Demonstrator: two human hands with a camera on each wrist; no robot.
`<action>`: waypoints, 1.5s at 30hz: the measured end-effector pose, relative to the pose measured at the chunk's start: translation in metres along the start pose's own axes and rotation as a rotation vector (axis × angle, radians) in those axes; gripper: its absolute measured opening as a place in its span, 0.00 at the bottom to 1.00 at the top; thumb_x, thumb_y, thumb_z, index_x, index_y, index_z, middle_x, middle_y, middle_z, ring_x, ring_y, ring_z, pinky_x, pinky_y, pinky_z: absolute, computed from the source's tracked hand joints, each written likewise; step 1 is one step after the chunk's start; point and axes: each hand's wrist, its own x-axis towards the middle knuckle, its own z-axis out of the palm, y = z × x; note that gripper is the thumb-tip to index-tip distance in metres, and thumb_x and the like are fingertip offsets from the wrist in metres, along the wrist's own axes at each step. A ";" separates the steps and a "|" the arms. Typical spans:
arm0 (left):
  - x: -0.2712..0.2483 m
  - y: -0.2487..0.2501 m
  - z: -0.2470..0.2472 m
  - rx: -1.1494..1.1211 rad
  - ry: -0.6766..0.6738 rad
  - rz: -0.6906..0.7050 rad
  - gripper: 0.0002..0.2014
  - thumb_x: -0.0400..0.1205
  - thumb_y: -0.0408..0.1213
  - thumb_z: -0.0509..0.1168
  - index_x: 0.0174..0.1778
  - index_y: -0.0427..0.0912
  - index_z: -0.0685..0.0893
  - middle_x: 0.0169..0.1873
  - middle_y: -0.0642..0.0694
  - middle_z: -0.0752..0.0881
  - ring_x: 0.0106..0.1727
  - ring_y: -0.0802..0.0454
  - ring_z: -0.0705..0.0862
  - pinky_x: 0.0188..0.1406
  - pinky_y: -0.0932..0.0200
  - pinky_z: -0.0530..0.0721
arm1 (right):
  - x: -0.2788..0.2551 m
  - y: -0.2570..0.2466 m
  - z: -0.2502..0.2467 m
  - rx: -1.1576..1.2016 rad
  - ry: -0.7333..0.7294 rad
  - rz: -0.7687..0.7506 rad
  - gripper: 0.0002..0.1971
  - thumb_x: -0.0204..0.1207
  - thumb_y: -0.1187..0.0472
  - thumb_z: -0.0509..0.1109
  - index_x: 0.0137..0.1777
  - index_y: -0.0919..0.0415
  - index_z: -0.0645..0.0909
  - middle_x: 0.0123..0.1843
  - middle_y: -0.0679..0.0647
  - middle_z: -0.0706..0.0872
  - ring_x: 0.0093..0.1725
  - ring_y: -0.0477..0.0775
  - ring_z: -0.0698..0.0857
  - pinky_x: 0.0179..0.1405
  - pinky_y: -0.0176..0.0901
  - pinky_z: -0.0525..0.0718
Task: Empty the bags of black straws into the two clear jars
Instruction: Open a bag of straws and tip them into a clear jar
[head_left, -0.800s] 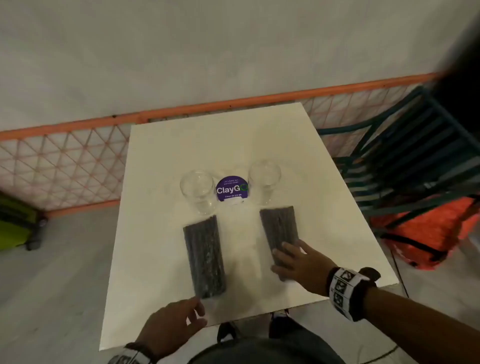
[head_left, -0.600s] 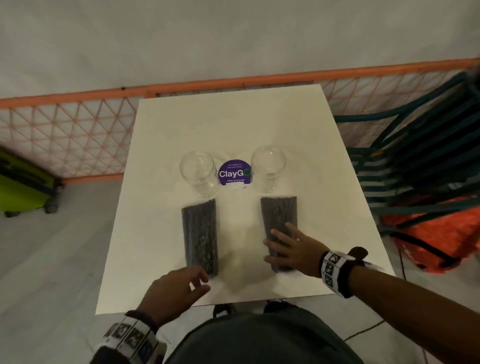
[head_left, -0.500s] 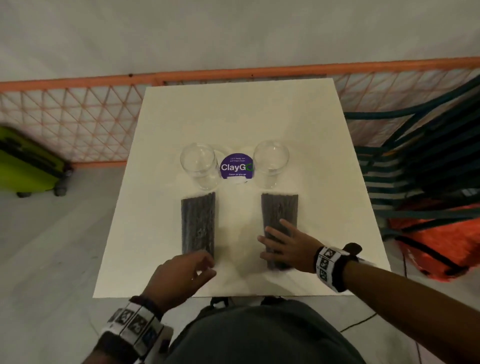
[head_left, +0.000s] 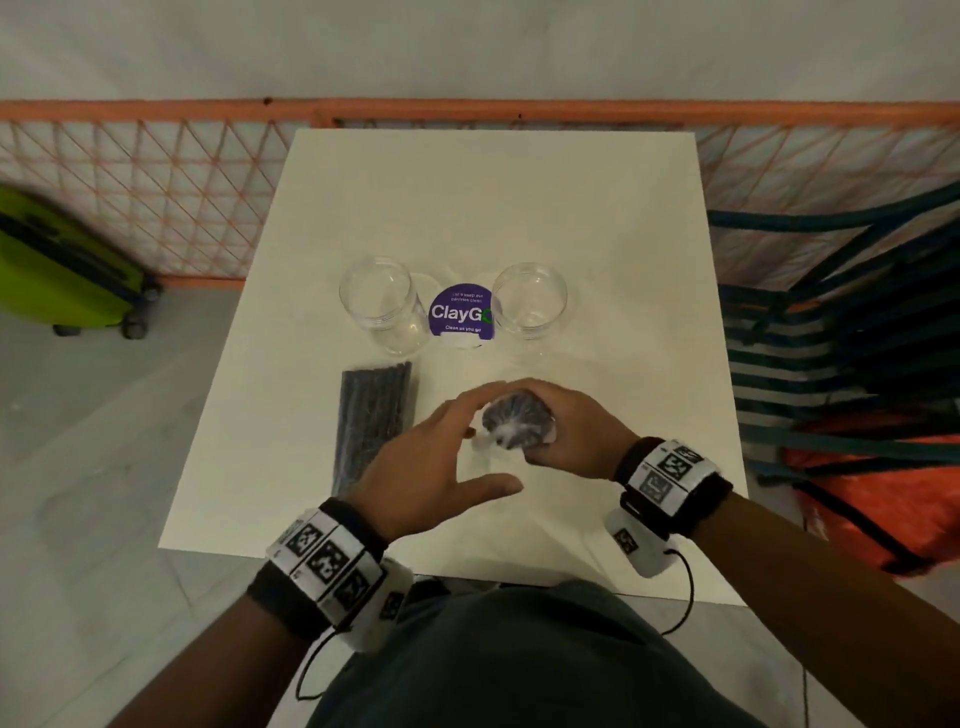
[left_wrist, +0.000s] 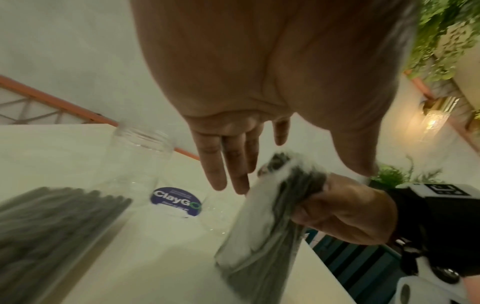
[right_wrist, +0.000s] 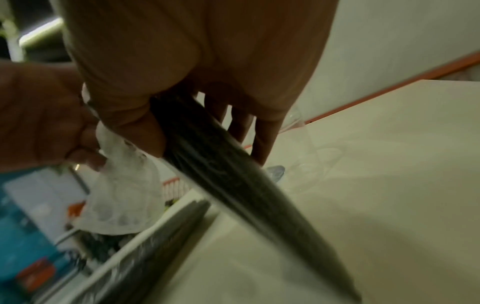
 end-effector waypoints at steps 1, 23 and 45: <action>0.006 0.005 0.001 0.010 0.029 0.021 0.42 0.74 0.64 0.71 0.82 0.64 0.58 0.75 0.55 0.77 0.64 0.56 0.84 0.62 0.51 0.85 | 0.000 -0.003 -0.004 0.064 0.020 0.021 0.30 0.64 0.66 0.78 0.67 0.51 0.76 0.58 0.48 0.87 0.54 0.48 0.84 0.53 0.40 0.81; 0.008 0.002 -0.027 -0.390 -0.003 0.077 0.08 0.83 0.41 0.69 0.56 0.48 0.87 0.46 0.52 0.89 0.44 0.55 0.85 0.45 0.52 0.85 | -0.035 0.003 0.034 0.089 0.414 0.200 0.29 0.63 0.45 0.83 0.62 0.49 0.78 0.53 0.41 0.86 0.49 0.38 0.84 0.49 0.39 0.83; 0.033 0.029 -0.070 -0.167 0.089 0.310 0.09 0.82 0.37 0.71 0.56 0.51 0.91 0.52 0.55 0.91 0.56 0.58 0.88 0.58 0.51 0.83 | -0.053 -0.017 0.017 0.246 0.524 0.265 0.15 0.76 0.43 0.70 0.61 0.44 0.80 0.54 0.41 0.89 0.53 0.38 0.86 0.53 0.35 0.81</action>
